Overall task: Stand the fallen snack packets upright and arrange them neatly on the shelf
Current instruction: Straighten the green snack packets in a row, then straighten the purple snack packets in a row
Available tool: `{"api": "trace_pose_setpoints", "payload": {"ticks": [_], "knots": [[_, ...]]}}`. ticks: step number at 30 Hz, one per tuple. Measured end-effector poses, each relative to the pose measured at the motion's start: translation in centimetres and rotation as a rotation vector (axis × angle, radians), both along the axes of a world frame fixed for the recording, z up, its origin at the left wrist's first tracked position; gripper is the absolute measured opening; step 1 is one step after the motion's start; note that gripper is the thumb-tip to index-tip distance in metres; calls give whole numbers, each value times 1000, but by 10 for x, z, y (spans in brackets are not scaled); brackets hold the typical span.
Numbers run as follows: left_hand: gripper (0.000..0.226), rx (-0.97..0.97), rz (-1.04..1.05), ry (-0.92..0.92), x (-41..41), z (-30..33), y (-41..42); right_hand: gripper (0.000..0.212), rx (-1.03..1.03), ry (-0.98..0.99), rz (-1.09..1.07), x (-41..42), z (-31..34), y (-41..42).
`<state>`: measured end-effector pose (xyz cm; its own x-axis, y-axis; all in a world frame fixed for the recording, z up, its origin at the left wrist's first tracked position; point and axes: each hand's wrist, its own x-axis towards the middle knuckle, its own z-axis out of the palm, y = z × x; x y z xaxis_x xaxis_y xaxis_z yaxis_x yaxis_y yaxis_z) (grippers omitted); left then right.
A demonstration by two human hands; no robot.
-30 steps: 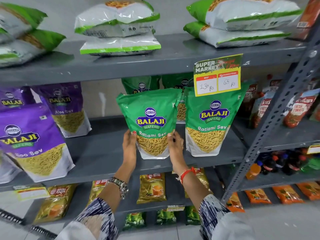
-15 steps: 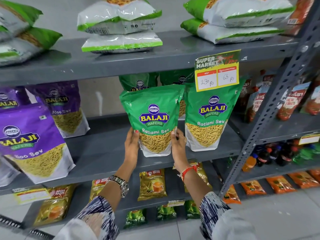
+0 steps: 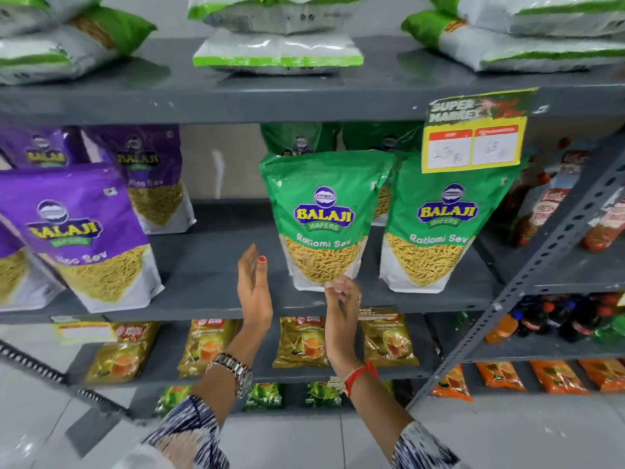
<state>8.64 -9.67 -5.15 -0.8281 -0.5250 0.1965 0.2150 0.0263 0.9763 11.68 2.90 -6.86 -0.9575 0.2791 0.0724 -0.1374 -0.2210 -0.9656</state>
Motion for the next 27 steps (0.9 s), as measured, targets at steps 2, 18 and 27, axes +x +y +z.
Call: {"api": "trace_pose_setpoints", "payload": {"ticks": [2, 18, 27], "knots": [[26, 27, 81, 29, 14, -4, -14, 19, 8, 16, 82, 7, 0, -18], [45, 162, 391, 0, 57, 6, -284, 48, 119, -117, 472, -8, 28, -253], [49, 72, -52, -118, 49, -16, -332, 53, -145, -46, 446, -18, 21, -332]]}}
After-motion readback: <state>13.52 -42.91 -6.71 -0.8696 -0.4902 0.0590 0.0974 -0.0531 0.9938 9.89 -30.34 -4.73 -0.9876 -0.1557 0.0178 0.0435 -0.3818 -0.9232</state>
